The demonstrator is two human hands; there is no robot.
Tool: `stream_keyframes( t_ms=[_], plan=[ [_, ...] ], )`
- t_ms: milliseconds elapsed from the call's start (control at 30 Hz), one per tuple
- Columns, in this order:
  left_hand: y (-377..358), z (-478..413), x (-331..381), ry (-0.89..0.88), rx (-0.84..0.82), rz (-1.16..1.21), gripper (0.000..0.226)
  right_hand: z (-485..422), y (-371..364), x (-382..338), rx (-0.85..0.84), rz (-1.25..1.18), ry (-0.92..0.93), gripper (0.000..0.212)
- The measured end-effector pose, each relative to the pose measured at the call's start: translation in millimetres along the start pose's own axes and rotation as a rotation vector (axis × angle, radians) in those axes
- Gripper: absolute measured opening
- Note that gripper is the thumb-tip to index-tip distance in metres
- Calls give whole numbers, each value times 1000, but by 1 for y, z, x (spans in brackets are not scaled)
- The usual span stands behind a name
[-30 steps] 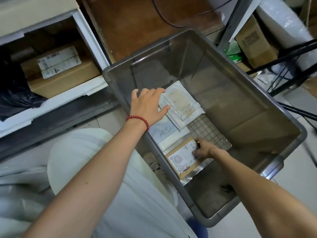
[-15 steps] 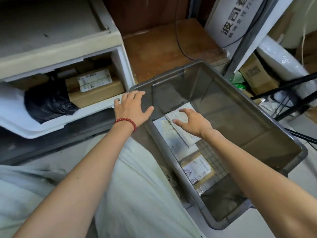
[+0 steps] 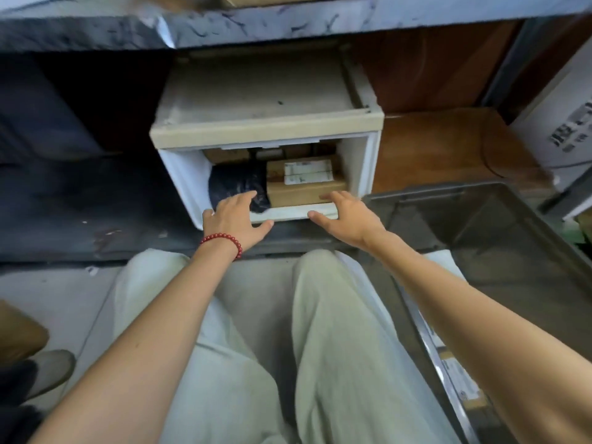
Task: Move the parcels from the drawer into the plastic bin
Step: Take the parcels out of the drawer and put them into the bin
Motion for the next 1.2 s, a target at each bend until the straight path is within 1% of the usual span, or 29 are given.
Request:
stream_keyframes(
  t_ms=[200, 433, 500, 600, 700, 833, 967, 1033, 1067, 1133, 1200],
  plan=[
    [6, -5, -43, 61, 3, -27, 73, -24, -35, -44, -73, 19, 43, 67],
    [-27, -27, -65, 57, -68, -67, 73, -62, -71, -43, -154, 77, -1, 75],
    [-38, -38, -69, 55, -88, -64, 73, -76, -79, -38, -127, 123, -7, 76],
    [-56, -57, -72, 60, -106, -41, 73, -101, -82, -28, -16, 200, -12, 76],
    [-76, -78, -68, 54, -121, -19, 71, -122, -81, -1, 56, 236, -137, 77],
    [-106, -108, -47, -28, -164, -96, 72, -142, -77, 49, 54, 247, -349, 80],
    [-129, -133, -27, -80, -168, -103, 74, -157, -84, 73, 54, 168, -408, 82],
    [-141, -140, -19, -43, -214, -58, 79, -163, -89, 77, 73, 124, -443, 85],
    [-147, -143, -18, 13, -245, 2, 83, -165, -91, 79, 85, 108, -475, 88],
    [-155, -147, -18, 190, -279, 207, 89, -170, -91, 82, 105, 81, -551, 95],
    [-157, -151, -20, 316, -248, 370, 93, -173, -89, 84, 121, 27, -610, 98]
  ],
)
Point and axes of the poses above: each hand's wrist, its own z-axis away from the middle knuckle, its own y-axis out of the back of the hand, x = y × z, the point moved 7 cm from there along -z, towards the middle knuckle, and after that the axes turned 11 degrees about x, right-handed, at the moved point
